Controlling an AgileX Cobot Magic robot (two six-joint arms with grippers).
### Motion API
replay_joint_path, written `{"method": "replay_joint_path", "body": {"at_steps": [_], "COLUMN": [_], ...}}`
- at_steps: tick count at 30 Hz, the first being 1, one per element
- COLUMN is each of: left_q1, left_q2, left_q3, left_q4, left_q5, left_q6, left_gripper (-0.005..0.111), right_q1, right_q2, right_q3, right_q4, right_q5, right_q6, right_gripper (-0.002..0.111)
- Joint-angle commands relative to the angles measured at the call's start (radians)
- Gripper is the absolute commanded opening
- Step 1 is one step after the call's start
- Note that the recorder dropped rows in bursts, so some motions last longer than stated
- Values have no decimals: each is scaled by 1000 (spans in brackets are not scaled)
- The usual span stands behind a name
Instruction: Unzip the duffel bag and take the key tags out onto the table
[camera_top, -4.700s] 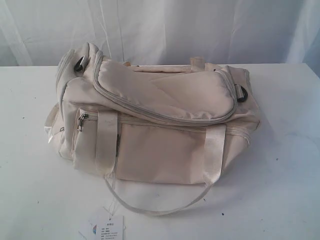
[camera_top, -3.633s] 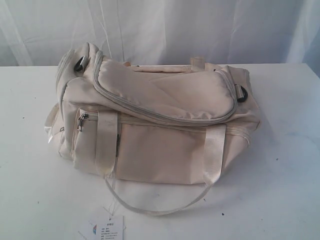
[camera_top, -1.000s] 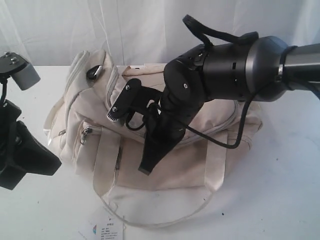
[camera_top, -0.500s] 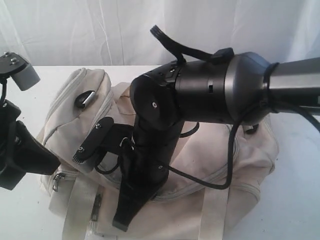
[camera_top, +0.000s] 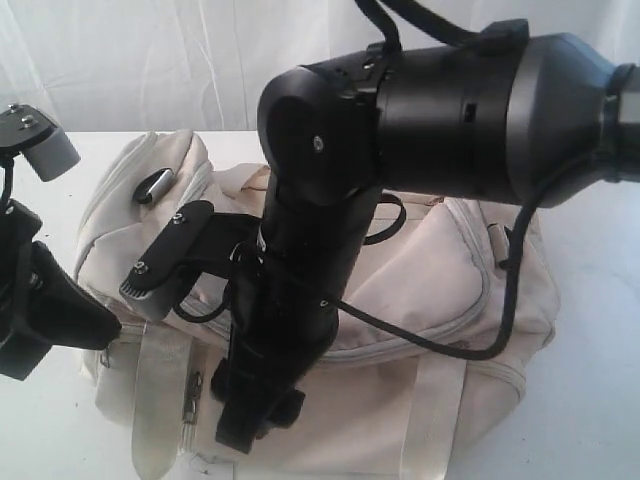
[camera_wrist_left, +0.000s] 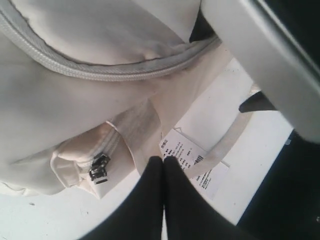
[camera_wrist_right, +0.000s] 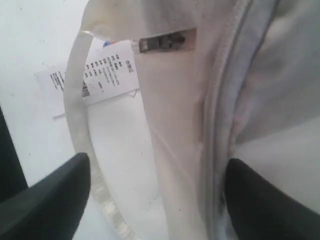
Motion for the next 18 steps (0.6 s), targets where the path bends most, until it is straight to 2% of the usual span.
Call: {"method": "replay_joint_path", "body": {"at_steps": [1, 3, 5, 6, 8, 11, 13, 18], "left_q1": [-7, -7, -7, -7, -7, -7, -7, -7], "left_q2": [0, 0, 0, 0, 0, 0, 0, 0], "left_q3": [-8, -8, -8, -8, -8, -8, -8, -8], "left_q4": [-14, -14, -21, -30, -30, -30, -30, -46], "left_q5": [18, 20, 20, 18, 21, 54, 55, 48], "left_q6": [-2, -2, -2, -2, -2, -2, -2, -2], "left_gripper": [0, 0, 0, 0, 0, 0, 0, 0], "right_q1": [6, 6, -5, -38, -119, -228, -305, -488], "right_q2": [-57, -99, -130, -130, -108, -74, -50, 34], "right_q3": [-74, -112, -114, -114, -118, -118, -118, -153], "right_q4": [-155, -340, -650, -832, -909, -825, -719, -291], "right_q5": [95, 85, -37, -116, -192, -256, -303, -360], "right_q6": [41, 122, 338, 538, 715, 749, 734, 485], "right_gripper": [73, 73, 73, 73, 70, 62, 62, 62]}}
